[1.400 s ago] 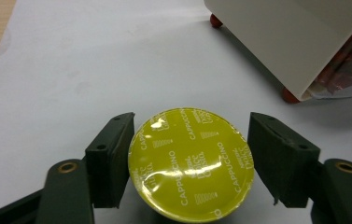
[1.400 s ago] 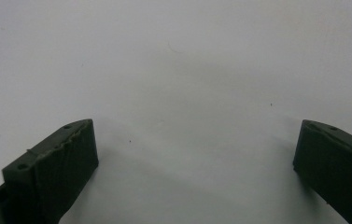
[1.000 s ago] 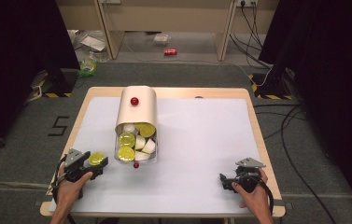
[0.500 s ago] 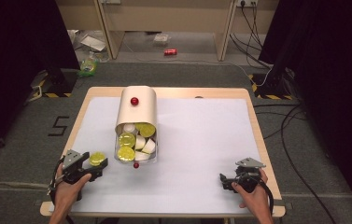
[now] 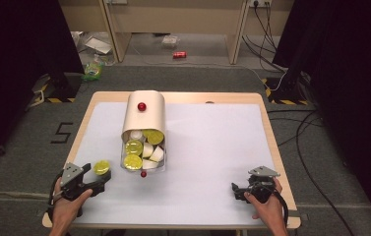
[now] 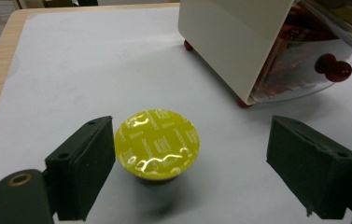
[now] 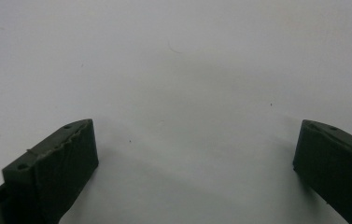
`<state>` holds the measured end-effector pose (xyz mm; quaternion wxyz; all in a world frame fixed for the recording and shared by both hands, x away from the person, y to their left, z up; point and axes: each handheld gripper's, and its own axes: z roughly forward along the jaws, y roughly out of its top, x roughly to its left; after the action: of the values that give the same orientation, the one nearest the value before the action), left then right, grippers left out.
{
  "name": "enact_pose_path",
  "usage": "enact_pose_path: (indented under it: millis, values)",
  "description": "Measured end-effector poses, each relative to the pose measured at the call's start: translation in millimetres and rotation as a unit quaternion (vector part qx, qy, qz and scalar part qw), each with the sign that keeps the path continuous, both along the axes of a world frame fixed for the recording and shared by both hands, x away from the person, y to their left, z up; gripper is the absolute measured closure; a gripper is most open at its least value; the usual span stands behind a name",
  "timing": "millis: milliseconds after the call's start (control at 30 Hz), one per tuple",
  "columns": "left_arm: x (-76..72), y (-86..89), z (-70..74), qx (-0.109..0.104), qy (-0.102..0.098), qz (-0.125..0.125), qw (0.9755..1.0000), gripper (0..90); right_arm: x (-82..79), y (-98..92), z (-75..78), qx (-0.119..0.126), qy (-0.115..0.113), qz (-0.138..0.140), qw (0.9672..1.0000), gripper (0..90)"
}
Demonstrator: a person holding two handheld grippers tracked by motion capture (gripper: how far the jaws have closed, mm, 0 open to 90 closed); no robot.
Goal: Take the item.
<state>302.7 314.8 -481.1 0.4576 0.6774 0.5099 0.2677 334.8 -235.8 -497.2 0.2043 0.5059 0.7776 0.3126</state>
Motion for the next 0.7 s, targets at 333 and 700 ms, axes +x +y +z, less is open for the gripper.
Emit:
enact_pose_path:
  millis: [333, 700]
  values:
    - [-16.3, 7.1, -7.2, -0.007, -0.002, 0.005, 1.0, 15.1, 0.0, 0.0, 0.0, 0.0, 0.0, 0.0, 1.0, 0.3]
    - [-22.4, 5.9, -10.1, 0.016, 0.005, 0.002, 0.9999, 15.0, 0.0, 0.1, 0.0, 0.0, 0.0, 0.0, 1.0, 0.3]
